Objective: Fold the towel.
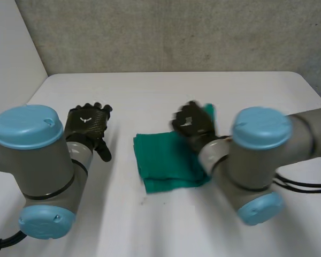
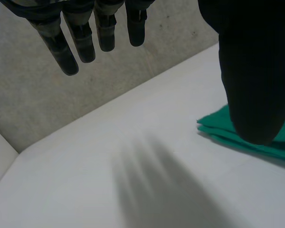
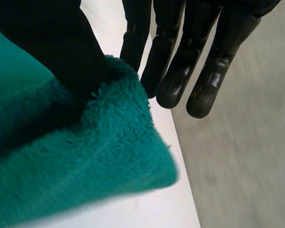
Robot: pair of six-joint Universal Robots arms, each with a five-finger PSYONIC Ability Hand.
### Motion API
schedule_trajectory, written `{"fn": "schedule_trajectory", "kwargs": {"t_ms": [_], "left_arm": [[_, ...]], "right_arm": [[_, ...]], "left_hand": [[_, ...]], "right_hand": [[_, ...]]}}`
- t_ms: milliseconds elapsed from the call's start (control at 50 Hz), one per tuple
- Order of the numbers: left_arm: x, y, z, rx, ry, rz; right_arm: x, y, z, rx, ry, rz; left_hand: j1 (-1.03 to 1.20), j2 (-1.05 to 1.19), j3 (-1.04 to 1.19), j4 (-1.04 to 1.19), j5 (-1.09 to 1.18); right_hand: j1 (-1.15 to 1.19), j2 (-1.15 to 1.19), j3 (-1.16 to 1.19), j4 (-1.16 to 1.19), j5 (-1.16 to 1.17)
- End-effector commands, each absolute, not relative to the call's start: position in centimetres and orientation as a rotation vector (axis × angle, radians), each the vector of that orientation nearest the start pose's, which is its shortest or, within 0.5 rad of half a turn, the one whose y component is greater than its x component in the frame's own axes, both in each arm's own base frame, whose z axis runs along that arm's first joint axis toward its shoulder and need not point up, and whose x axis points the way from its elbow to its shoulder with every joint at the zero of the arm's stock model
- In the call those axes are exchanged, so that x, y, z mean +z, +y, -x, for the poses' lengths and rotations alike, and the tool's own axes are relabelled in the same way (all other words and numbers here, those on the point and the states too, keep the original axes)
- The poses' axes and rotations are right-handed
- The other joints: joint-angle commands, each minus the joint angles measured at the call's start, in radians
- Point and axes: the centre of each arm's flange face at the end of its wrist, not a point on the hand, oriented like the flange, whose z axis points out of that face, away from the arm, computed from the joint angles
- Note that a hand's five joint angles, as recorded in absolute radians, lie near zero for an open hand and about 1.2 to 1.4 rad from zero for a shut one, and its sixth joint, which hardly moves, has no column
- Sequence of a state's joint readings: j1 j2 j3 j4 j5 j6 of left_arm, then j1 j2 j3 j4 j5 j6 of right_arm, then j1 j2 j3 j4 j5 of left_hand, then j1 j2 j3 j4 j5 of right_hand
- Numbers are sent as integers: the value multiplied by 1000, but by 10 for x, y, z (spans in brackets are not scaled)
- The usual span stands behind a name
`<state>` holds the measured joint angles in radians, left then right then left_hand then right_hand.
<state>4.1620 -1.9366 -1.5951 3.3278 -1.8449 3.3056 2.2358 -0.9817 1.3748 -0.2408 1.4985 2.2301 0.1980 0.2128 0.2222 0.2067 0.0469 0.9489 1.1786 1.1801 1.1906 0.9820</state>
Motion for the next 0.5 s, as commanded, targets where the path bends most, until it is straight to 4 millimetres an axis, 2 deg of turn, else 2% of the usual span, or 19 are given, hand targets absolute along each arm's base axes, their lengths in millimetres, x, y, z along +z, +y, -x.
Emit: {"fn": "schedule_trajectory", "kwargs": {"t_ms": [20,60,80,100,120,140,160,200,220,240,260,280,300,360,380,400,420,460,500], "left_arm": [[207,-247,271,-2046,2360,-564],[206,-247,270,-2043,2361,-563],[207,-248,270,-2046,2358,-563],[207,-248,270,-2046,2358,-563],[207,-248,270,-2046,2358,-563],[208,-248,271,-2052,2357,-565],[209,-249,272,-2062,2351,-562],[210,-249,273,-2067,2350,-564],[211,-251,275,-2078,2345,-562],[214,-252,279,-2108,2339,-557],[217,-254,281,-2127,2337,-555],[221,-257,285,-2161,2339,-540],[222,-257,285,-2162,2339,-540],[225,-254,308,-2257,2402,-566],[225,-252,315,-2276,2422,-579],[225,-251,321,-2294,2440,-597],[225,-251,321,-2294,2440,-597],[216,-248,341,-2314,2532,-664],[205,-248,352,-2278,2605,-714]], "right_arm": [[139,-171,-406,-1841,1292,1940],[137,-166,-406,-1813,1266,1942],[137,-168,-405,-1803,1290,1930],[138,-169,-403,-1803,1305,1926],[138,-169,-403,-1803,1305,1926],[140,-174,-400,-1814,1349,1904],[144,-179,-397,-1827,1408,1859],[170,-192,-388,-1884,1502,1706],[170,-192,-388,-1884,1502,1706],[180,-199,-383,-1904,1536,1637],[197,-212,-371,-1923,1601,1482],[197,-212,-371,-1923,1602,1481],[215,-237,-350,-1879,1727,1157],[218,-249,-342,-1834,1775,1015],[220,-259,-334,-1795,1812,897],[220,-259,-334,-1795,1812,896],[222,-268,-327,-1764,1841,815],[216,-276,-318,-1673,1920,788],[209,-276,-318,-1611,1961,804]], "left_hand": [[-23,-37,-47,-31,-46],[-23,-37,-47,-31,-46],[-23,-37,-47,-31,-46],[-23,-37,-47,-31,-46],[-23,-37,-47,-31,-46],[-23,-37,-47,-31,-46],[-23,-37,-47,-31,-46],[-23,-37,-47,-31,-46],[-23,-37,-47,-31,-46],[-23,-37,-47,-31,-46],[-23,-37,-47,-31,-46],[-20,-35,-44,-28,-43],[-20,-34,-44,-28,-43],[1,-14,-23,-8,-23],[7,-8,-18,-2,-17],[7,-8,-17,-2,-17],[7,-8,-17,-2,-17],[24,9,0,16,1],[27,12,3,19,4]], "right_hand": [[447,218,216,206,240],[431,201,200,189,223],[-28,-258,-260,-270,-236],[-248,-478,-479,-490,-456],[-250,-480,-481,-492,-458],[-535,-765,-766,-777,-743],[-622,-852,-853,-864,-830],[-699,-929,-930,-941,-907],[-699,-929,-931,-941,-907],[-737,-967,-968,-979,-945],[-774,-1004,-1006,-1016,-982],[-774,-1004,-1006,-1016,-982],[-774,-1004,-1006,-1016,-982],[-774,-1004,-1006,-1016,-982],[-774,-1004,-1006,-1016,-982],[-774,-1004,-1006,-1016,-982],[-774,-1004,-1006,-1016,-982],[-774,-1004,-1006,-1016,-982],[-774,-1004,-1006,-1016,-982]]}}
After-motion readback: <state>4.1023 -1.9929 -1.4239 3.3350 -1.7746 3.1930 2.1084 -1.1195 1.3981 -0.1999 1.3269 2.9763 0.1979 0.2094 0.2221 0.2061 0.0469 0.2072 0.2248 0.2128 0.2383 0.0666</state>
